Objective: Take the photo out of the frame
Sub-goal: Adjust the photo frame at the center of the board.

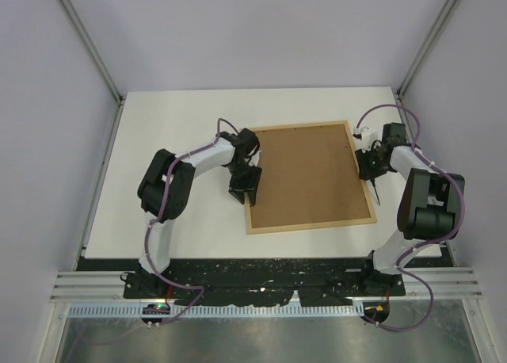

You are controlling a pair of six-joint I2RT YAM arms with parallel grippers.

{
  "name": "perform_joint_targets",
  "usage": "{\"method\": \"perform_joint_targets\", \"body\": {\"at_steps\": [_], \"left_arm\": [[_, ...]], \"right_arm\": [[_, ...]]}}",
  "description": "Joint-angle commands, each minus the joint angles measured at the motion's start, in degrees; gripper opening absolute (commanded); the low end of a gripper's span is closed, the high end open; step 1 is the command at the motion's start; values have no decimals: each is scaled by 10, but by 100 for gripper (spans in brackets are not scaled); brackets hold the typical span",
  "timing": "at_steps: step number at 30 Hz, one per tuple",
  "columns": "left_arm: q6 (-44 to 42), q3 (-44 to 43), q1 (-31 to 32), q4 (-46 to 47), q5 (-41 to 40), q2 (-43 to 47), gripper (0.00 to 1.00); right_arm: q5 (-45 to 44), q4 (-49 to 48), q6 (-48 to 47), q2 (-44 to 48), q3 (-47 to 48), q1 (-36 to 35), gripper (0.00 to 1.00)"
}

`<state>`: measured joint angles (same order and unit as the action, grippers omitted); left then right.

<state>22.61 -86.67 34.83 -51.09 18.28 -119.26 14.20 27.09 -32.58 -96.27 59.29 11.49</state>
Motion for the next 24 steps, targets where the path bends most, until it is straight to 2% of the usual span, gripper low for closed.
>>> {"method": "perform_joint_targets", "body": {"at_steps": [1, 4, 11, 16, 19, 24], "left_arm": [[0, -18, 9, 8, -19, -20, 45], [-2, -23, 16, 5, -18, -26, 44], [-7, -22, 28, -1, -40, -24, 35], [-10, -31, 34, -8, -52, -22, 41], [-17, -40, 34, -14, -68, -19, 44], [-30, -60, 25, -25, -91, -26, 43]], "right_arm": [[14, -13, 8, 35, -4, 2, 8], [15, -17, 10, 44, -8, 2, 8], [19, -18, 11, 72, -14, 2, 8], [19, -19, 10, 79, -17, 2, 8], [-13, -35, -1, 78, -26, 5, 8], [-46, -59, -14, 84, -45, 32, 8]]}}
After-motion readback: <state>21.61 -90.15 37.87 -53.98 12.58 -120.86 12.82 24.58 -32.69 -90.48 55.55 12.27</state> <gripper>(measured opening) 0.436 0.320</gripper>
